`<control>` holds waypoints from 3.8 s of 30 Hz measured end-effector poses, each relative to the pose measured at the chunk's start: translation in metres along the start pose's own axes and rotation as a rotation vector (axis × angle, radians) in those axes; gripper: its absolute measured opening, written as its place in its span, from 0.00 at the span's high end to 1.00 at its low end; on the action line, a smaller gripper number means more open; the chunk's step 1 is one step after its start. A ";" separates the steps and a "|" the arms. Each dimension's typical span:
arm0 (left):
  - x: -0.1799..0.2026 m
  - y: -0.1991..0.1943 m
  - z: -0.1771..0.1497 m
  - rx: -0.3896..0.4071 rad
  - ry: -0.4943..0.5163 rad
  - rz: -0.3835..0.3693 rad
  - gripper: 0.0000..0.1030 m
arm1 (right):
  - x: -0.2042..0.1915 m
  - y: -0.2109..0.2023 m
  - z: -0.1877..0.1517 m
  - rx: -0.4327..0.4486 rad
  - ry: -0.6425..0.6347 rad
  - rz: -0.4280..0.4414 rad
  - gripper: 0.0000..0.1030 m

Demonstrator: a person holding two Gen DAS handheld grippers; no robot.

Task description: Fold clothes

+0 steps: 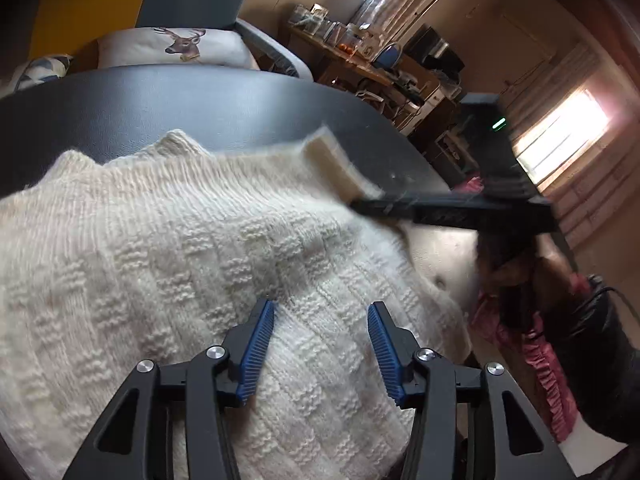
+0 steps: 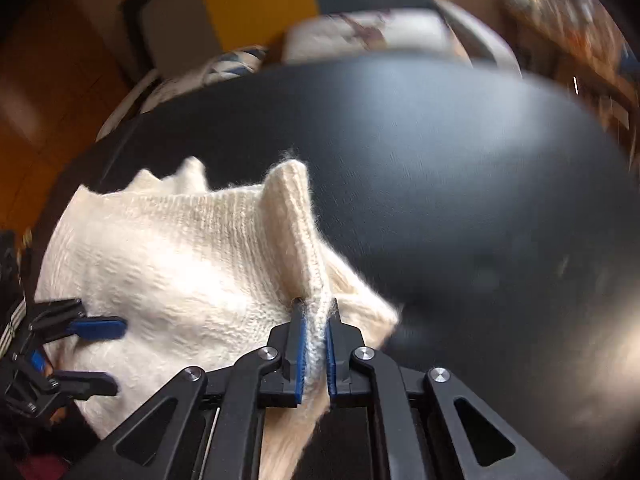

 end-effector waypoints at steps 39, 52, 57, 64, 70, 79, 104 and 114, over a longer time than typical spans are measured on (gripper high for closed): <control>-0.147 -0.065 0.059 -0.135 0.122 0.357 0.51 | -0.161 0.003 -0.018 0.088 -0.212 0.053 0.77; -0.142 -0.075 0.062 0.039 0.099 0.419 0.95 | -0.165 0.006 -0.022 0.114 -0.234 -0.026 0.77; -0.159 -0.050 0.064 -0.005 0.065 0.452 0.95 | -0.163 0.015 -0.026 0.109 -0.229 -0.028 0.76; -0.168 -0.082 0.063 0.064 -0.048 0.393 0.84 | -0.161 0.016 -0.025 0.100 -0.221 -0.009 0.75; -0.197 -0.176 0.020 0.248 -0.240 0.329 0.75 | -0.163 0.017 -0.024 0.102 -0.218 -0.013 0.75; -0.239 -0.234 -0.105 0.283 -0.437 0.204 0.68 | -0.173 0.005 -0.026 0.149 -0.218 -0.090 0.74; -0.201 -0.203 -0.206 0.290 -0.541 -0.123 0.41 | -0.185 0.022 -0.033 0.090 -0.228 -0.061 0.69; -0.186 -0.182 -0.228 0.228 -0.543 -0.052 0.90 | -0.203 -0.007 -0.045 0.157 -0.269 -0.047 0.68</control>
Point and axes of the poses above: each gripper's, at about its wrist camera, not at the fingertips, and y roughly the way its jaws point, x to its right, z to its top, the point moved 4 cm from there along y, roughly the way its jaws point, and after that the axes turned 9 degrees about -x, right-handed, at the moved point
